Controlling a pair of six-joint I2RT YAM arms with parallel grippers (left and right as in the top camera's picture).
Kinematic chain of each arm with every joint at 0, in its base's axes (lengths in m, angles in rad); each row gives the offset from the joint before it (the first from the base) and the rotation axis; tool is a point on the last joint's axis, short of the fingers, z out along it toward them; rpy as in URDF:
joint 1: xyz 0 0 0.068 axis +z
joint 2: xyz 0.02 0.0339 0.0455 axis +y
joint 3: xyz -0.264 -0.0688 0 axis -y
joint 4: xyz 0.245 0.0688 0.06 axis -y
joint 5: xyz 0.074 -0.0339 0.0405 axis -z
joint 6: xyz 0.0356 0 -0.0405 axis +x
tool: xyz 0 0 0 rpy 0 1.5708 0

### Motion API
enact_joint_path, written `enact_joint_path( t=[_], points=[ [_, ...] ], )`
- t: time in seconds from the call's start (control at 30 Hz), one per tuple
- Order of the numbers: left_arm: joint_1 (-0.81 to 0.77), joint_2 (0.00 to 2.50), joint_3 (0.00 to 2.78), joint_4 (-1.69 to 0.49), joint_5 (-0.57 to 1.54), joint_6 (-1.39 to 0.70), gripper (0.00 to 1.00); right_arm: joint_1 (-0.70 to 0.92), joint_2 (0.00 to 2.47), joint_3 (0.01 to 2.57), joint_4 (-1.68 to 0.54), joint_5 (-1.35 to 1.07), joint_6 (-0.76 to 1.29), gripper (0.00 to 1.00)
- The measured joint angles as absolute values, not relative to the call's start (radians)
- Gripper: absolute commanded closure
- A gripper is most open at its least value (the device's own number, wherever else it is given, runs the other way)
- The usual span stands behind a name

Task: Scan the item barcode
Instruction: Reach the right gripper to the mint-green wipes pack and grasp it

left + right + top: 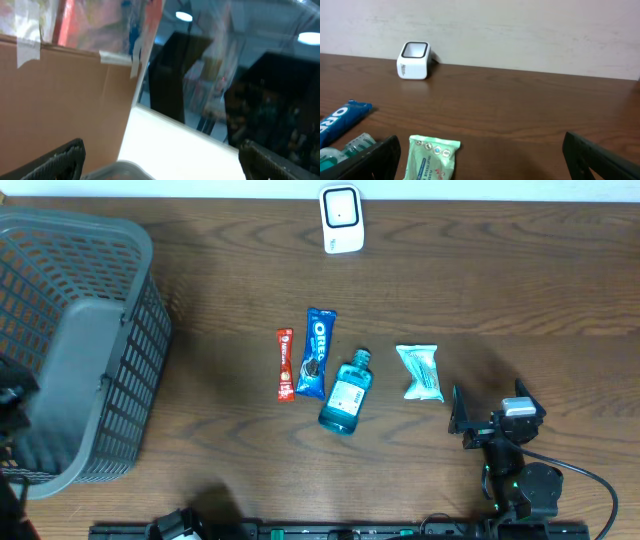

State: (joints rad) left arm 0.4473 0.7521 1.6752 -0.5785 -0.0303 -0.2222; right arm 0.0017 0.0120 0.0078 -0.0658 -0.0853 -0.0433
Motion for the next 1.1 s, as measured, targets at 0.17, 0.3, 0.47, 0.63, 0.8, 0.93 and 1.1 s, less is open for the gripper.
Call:
enact_joint_path(
  t=[0.17, 0.3, 0.47, 0.63, 0.8, 0.93, 1.1],
  points=[
    [0.370, 0.703, 1.646, -0.603, -0.029, -0.141, 0.02, 0.001, 0.012, 0.008, -0.066, -0.085, -0.043, 0.01],
    [0.315, 0.622, 1.604, -0.593, -0.014, -0.118, 0.02, 0.002, 0.012, 0.008, -0.066, -0.085, -0.043, 0.01],
    [0.293, 0.497, 1.542, -0.542, 0.037, -0.103, 0.02, 0.001, 0.012, 0.008, -0.063, -0.085, -0.043, 0.01],
    [0.292, 0.408, 1.488, -0.500, 0.055, -0.101, 0.02, 0.001, 0.012, 0.007, -0.025, -0.067, -0.042, 0.01],
    [0.292, 0.372, 1.440, -0.467, 0.062, -0.100, 0.02, 0.001, 0.012, 0.007, 0.080, -0.189, 0.043, 0.01],
    [0.292, 0.361, 1.394, -0.424, 0.123, -0.100, 0.02, 0.001, 0.021, 0.008, 0.039, -0.292, 0.183, 0.01],
    [0.292, 0.361, 1.346, -0.376, 0.232, -0.100, 0.02, 0.005, 0.130, 0.054, -0.075, -0.362, 0.347, 0.01]
  ],
)
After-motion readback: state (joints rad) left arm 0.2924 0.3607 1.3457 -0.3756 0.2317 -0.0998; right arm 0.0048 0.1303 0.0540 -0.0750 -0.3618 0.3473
